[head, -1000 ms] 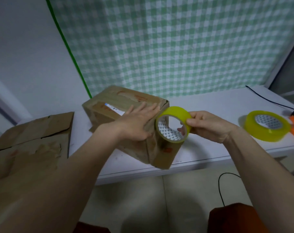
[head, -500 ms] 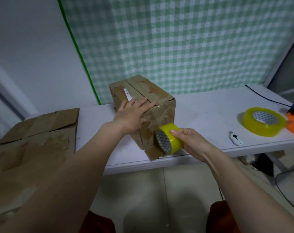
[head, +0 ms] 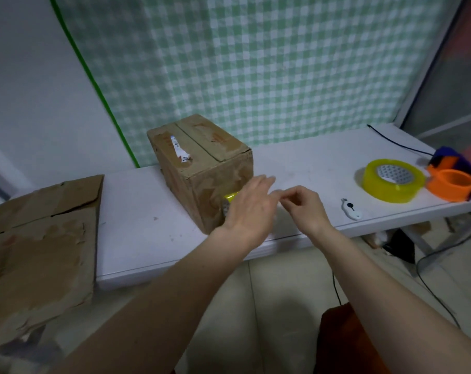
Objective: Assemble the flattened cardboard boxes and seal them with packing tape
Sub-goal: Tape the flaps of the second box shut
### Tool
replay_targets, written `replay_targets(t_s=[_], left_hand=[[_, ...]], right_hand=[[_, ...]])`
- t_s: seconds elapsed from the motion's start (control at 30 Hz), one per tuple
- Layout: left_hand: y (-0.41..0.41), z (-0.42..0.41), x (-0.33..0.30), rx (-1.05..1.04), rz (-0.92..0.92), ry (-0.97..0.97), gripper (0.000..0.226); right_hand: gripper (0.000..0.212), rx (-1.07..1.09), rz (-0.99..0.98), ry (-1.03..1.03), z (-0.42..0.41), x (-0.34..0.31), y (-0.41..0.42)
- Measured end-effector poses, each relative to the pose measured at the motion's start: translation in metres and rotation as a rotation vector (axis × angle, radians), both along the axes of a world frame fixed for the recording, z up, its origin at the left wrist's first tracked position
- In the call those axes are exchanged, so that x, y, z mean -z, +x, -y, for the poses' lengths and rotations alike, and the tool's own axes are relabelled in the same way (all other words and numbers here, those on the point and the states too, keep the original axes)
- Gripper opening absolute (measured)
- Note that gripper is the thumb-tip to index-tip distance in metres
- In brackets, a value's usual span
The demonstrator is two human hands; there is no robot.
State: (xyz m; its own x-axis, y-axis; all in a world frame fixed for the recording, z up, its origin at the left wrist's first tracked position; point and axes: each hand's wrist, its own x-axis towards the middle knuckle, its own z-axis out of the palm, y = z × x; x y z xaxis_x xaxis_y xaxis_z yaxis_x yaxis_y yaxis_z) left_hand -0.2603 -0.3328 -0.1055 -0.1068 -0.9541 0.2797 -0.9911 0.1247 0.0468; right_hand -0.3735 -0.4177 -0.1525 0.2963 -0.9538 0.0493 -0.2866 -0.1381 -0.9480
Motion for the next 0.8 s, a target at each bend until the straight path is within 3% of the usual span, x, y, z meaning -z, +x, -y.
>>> replay_targets(t_s=[0.13,0.3,0.63,0.73,0.8], left_hand=[[-0.031,0.011,0.023,0.007,0.057,0.287,0.060],[-0.046,0.016,0.062,-0.051,0.055,0.520,0.059],[-0.044,0.014,0.085,-0.087,-0.067,0.599,0.074],[-0.043,0.008,0.084,-0.084,-0.264,0.520,0.064],[-0.045,-0.006,0.081,-0.068,-0.479,0.311,0.050]], right_hand=[[0.027,0.194,-0.508,-0.157,0.018,0.013,-0.033],[0.039,0.281,-0.766,-0.170,0.036,0.027,-0.069],[0.034,0.387,-0.645,-0.068,0.060,0.050,-0.096],[0.025,0.361,-0.505,-0.042,0.058,0.047,-0.096],[0.027,0.328,-0.430,-0.028,0.056,0.042,-0.094]])
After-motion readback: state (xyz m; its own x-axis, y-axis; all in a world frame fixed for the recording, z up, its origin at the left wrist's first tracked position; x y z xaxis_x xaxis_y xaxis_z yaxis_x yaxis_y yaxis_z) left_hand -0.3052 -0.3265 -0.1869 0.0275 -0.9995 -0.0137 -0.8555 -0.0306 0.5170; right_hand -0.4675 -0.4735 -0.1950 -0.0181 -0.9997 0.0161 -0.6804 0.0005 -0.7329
